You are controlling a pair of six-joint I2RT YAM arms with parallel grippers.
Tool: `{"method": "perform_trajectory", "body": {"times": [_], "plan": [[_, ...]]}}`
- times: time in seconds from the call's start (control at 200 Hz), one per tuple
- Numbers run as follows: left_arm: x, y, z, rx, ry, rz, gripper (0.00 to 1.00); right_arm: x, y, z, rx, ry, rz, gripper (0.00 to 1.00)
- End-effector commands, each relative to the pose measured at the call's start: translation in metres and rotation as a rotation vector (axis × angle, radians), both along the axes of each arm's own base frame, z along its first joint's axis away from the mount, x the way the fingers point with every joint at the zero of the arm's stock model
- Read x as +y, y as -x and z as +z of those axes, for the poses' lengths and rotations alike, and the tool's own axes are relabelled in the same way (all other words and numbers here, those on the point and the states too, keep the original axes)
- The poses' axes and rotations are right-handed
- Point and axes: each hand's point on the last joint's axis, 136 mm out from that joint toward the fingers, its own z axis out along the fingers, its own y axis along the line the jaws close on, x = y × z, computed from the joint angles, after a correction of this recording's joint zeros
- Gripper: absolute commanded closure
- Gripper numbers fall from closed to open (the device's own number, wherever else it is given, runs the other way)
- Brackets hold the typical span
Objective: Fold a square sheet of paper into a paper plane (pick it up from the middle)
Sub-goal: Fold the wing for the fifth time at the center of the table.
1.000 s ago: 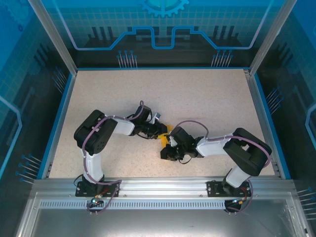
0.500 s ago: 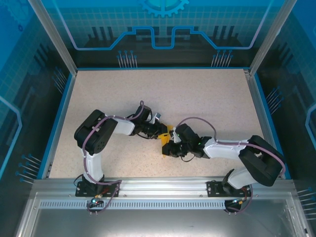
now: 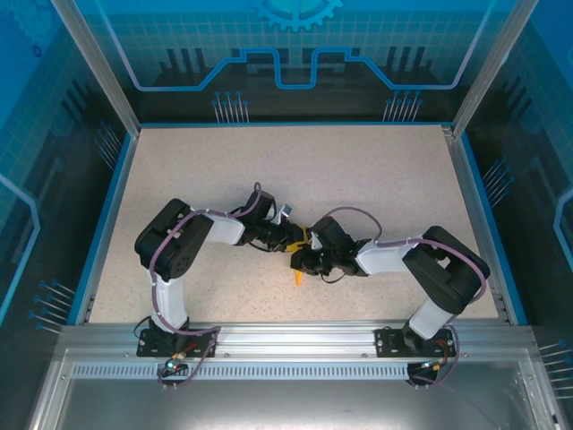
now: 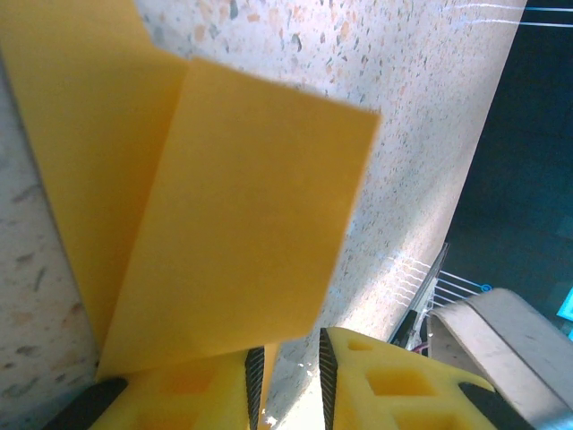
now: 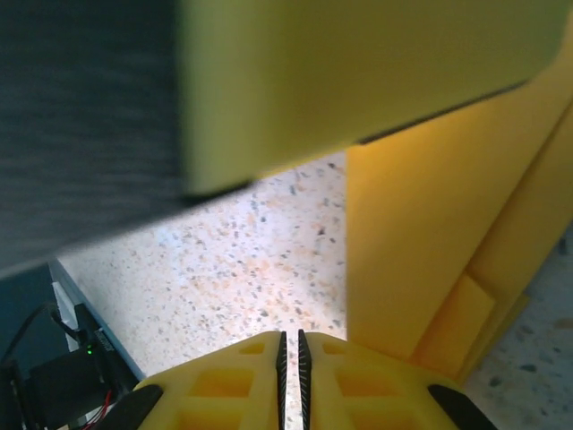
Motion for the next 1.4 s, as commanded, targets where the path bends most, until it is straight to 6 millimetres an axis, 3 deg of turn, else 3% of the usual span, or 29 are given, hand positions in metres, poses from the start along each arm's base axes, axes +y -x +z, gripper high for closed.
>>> {"method": "perform_trajectory", "body": {"times": [0.0,0.155,0.3,0.535,0.77,0.92,0.99,1.145,1.396], "plan": [[0.009,0.013,-0.032,0.090,-0.086,0.007,0.73,-0.015,0.014,-0.023,0.086,0.062,-0.007,0.86],[0.009,0.013,-0.034,0.094,-0.090,0.007,0.73,-0.036,0.045,-0.050,0.187,0.133,0.010,0.87],[0.010,0.014,-0.035,0.101,-0.094,0.014,0.73,-0.050,0.055,-0.052,0.185,0.162,0.016,0.87],[0.011,0.016,-0.038,0.125,-0.092,0.042,0.73,-0.042,0.048,-0.031,0.144,0.134,0.086,0.86],[0.011,0.014,-0.040,0.128,-0.099,0.049,0.73,-0.022,0.018,0.029,-0.022,0.024,0.055,0.85],[0.011,0.014,-0.040,0.132,-0.101,0.054,0.73,-0.006,0.004,0.043,-0.063,-0.015,0.045,0.84],[0.011,0.013,-0.040,0.132,-0.101,0.056,0.73,0.001,-0.003,0.041,-0.052,-0.025,0.023,0.84],[0.010,0.013,-0.039,0.132,-0.098,0.054,0.73,0.010,-0.009,0.017,-0.007,-0.009,0.006,0.86],[0.007,0.007,-0.028,0.119,-0.083,0.062,0.72,-0.020,0.020,-0.034,0.115,0.105,0.003,0.88]]}}
